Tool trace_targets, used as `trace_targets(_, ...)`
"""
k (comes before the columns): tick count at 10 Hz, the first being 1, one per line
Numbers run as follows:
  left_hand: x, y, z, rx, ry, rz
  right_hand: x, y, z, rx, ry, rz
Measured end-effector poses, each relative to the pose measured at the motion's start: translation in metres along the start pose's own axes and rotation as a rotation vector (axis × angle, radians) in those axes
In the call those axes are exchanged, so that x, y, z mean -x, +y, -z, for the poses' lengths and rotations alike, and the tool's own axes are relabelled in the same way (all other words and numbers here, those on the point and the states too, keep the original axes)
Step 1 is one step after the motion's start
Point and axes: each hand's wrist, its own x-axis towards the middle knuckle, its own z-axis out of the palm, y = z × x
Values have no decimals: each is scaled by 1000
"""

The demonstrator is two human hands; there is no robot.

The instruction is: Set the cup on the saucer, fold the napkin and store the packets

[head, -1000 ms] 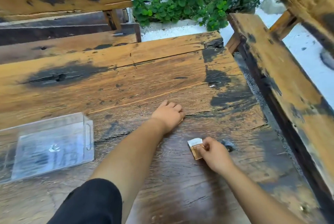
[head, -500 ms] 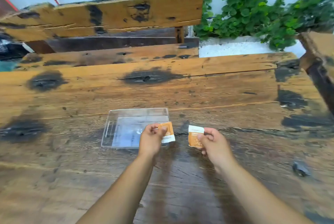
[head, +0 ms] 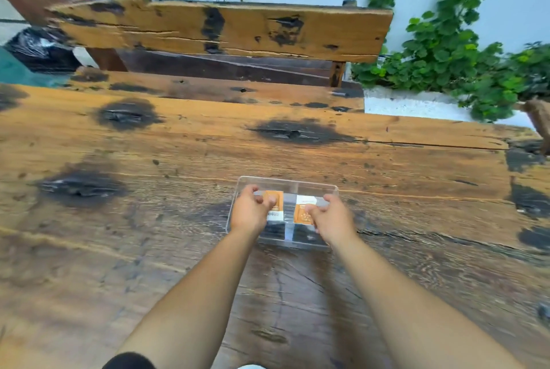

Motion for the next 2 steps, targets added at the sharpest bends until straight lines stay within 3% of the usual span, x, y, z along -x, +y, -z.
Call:
trace_targets(1,2,-3,7,-336,-21,-47,7,-3,4,226,50,6)
trace_targets(2,22,-10,16,-546,-64,-300,29,3,9,361,96,171)
